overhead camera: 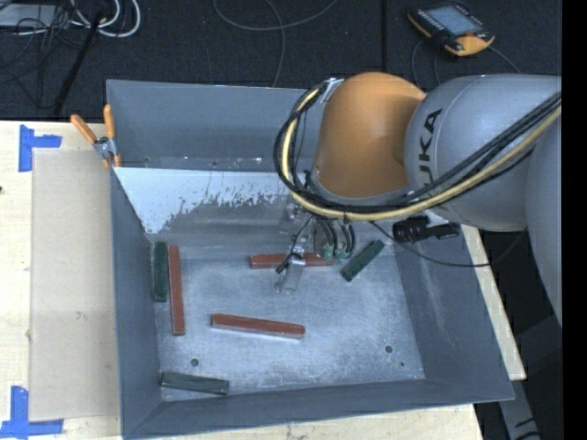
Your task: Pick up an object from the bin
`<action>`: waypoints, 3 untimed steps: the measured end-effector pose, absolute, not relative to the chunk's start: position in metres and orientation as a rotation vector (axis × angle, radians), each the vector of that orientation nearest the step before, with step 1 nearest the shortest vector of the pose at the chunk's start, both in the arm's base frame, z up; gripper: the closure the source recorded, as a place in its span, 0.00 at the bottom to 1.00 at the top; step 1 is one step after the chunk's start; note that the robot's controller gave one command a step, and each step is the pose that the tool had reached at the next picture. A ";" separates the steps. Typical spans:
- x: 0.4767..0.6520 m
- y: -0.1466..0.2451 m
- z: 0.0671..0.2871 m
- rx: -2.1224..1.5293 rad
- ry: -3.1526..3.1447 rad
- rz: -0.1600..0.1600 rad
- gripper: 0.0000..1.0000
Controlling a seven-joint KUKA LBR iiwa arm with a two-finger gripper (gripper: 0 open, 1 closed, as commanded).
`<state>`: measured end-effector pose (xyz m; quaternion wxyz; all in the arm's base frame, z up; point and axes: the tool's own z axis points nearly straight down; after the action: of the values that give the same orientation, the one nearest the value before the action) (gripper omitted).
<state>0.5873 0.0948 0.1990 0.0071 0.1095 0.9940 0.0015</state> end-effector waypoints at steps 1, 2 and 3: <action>0.600 0.078 0.164 0.268 3.135 0.002 0.00; 0.607 0.042 0.173 0.698 3.062 0.001 0.00; 0.615 0.045 0.131 0.905 3.005 0.001 0.00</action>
Offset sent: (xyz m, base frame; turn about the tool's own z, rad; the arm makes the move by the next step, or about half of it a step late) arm 0.0232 -0.0876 -0.0169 0.4850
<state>0.6146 0.0449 0.1311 0.0014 0.2884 0.9575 0.0002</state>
